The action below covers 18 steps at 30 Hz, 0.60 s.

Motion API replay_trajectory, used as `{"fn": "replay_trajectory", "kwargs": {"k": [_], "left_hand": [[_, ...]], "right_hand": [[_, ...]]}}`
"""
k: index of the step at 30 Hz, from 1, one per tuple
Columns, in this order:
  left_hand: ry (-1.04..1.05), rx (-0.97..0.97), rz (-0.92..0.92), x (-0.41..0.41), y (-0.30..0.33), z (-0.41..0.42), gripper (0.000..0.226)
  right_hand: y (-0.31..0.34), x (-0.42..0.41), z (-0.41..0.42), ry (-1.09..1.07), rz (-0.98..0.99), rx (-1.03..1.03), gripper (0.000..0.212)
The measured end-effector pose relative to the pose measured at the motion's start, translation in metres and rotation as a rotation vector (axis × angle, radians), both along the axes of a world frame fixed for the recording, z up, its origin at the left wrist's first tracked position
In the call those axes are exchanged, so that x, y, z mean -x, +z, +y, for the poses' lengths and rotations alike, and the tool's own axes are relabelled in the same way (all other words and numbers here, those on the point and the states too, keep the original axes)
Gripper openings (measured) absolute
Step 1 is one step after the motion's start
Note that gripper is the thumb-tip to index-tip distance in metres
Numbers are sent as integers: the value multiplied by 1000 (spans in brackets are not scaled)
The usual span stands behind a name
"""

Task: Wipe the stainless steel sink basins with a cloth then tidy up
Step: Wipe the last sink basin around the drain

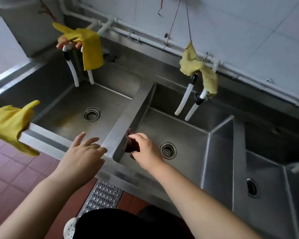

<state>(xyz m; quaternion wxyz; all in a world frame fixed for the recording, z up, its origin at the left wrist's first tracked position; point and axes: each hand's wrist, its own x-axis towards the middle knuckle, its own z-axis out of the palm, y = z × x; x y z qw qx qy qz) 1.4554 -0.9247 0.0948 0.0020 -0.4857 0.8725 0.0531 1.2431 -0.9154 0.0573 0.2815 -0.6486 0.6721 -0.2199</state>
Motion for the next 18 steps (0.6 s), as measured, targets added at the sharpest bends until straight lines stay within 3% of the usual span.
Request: {"fn": "replay_trajectory", "kwargs": {"k": [7, 10, 18], "left_hand": [[-48, -52, -24, -119, 14, -40, 29], [-90, -21, 50, -164, 16, -60, 24], [-117, -85, -6, -218, -7, -113, 31]], "right_hand": [[22, -130, -21, -132, 46, 119, 53], [22, -172, -30, -189, 43, 134, 53], [5, -217, -56, -348, 32, 46, 53]]}}
